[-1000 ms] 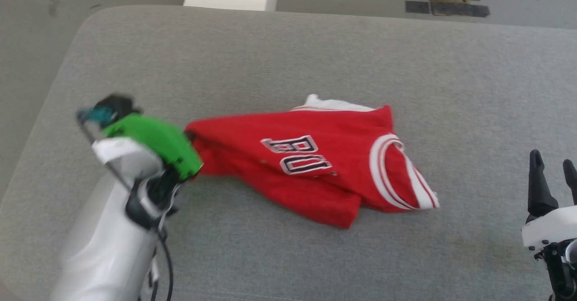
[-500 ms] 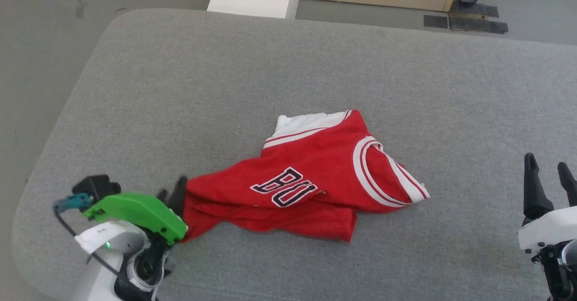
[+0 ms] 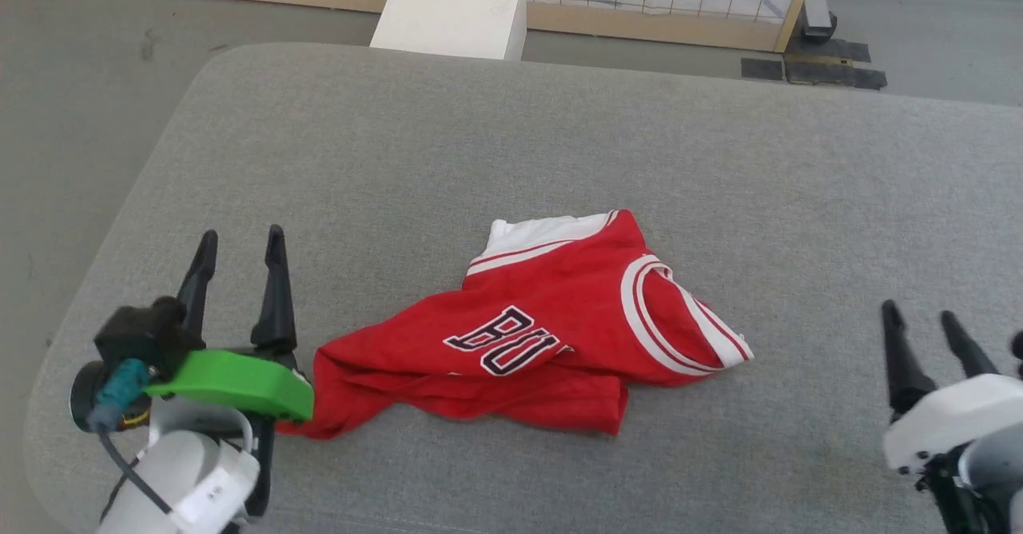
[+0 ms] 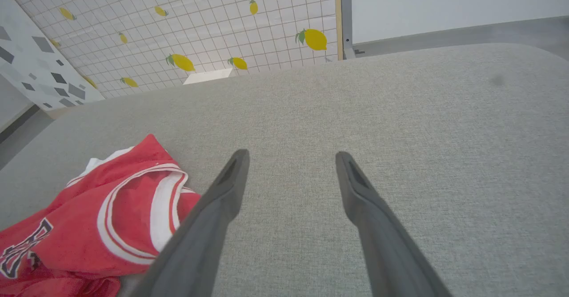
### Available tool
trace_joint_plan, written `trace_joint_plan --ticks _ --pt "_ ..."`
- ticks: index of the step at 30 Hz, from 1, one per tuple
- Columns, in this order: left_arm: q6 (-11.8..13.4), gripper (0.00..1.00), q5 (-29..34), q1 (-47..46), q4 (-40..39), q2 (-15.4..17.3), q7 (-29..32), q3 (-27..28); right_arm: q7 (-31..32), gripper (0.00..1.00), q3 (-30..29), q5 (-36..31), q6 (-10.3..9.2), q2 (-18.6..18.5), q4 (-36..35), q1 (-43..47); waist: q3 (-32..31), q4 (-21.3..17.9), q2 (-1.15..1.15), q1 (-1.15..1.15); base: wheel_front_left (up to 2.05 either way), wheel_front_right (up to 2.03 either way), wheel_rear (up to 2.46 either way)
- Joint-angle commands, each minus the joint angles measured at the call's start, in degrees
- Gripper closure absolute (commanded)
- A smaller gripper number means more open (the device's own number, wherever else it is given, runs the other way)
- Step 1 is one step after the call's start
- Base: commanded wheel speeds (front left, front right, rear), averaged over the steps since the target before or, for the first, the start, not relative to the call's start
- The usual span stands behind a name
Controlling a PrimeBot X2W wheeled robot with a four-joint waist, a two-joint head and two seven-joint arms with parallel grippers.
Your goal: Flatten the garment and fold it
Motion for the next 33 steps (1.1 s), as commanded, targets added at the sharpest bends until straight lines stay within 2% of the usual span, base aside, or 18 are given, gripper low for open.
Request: trace_joint_plan --ticks 1,3,8,11,15,21,28,29,30,31,33 --pt "0.36 0.00 1.52 0.94 0.18 -0.31 -0.40 -0.16 1.25 0.00 1.14 -0.95 -0.09 -0.11 -0.78 0.49 0.13 -0.03 0.00 0.00 0.00 0.00 0.00" --pt "0.42 0.00 3.30 1.45 0.28 -0.98 -0.52 -0.23 4.13 0.00 3.52 -1.52 -0.09 -0.61 -1.58 0.17 0.37 -0.11 0.00 0.00 0.00 0.00 0.00" --pt "-0.25 0.00 5.13 2.27 0.66 -2.97 -0.57 0.23 16.02 0.00 11.28 -2.92 -0.09 -3.13 -3.11 -2.65 1.39 0.08 0.00 0.00 0.00 0.00 0.00" --pt "-0.95 0.00 5.93 1.89 0.96 -4.08 -0.57 0.35 24.04 0.00 16.47 -3.73 -0.09 -5.28 -3.30 -5.26 2.79 0.83 0.00 0.00 0.00 0.00 0.00" --pt "-1.66 0.00 6.60 0.85 1.41 -5.79 -0.58 0.45 31.30 0.00 22.89 -4.56 -0.09 -8.73 -3.17 -9.42 4.98 2.26 0.00 0.00 0.00 0.00 0.00" --pt "-2.95 0.00 7.96 -1.41 1.61 -7.82 -0.58 0.82 37.04 0.00 30.69 -4.46 -0.09 -13.41 0.48 -14.59 8.06 4.26 0.00 0.00 0.00 0.00 0.00" --pt "-4.25 0.00 9.50 -2.73 2.19 -9.87 -0.58 1.59 39.85 0.00 37.12 -1.49 -0.09 -16.43 5.39 -16.33 10.04 5.24 0.00 0.00 0.00 0.00 0.00" --pt "-4.44 0.00 9.64 -2.88 2.34 -10.17 -0.58 1.83 39.77 0.17 37.79 -0.94 -0.09 -16.86 5.81 -16.48 10.15 5.24 0.00 0.00 0.00 0.00 0.00" --pt "-4.65 0.00 9.74 -2.96 2.43 -10.49 -0.59 2.17 39.14 0.75 38.08 -0.51 -0.09 -17.26 6.08 -16.74 10.16 5.18 0.00 0.00 0.00 0.00 0.00" --pt "-4.82 0.00 9.73 -2.92 2.77 -10.68 -0.59 2.33 38.55 1.00 38.18 -0.21 -0.09 -17.61 6.33 -16.94 10.11 5.09 0.00 0.00 0.00 0.00 0.00" --pt "-5.28 0.00 9.96 -2.87 3.15 -11.04 -0.59 2.86 37.45 1.00 37.69 0.92 -0.09 -18.41 6.95 -17.40 9.74 4.75 0.00 0.00 0.00 0.00 0.00"
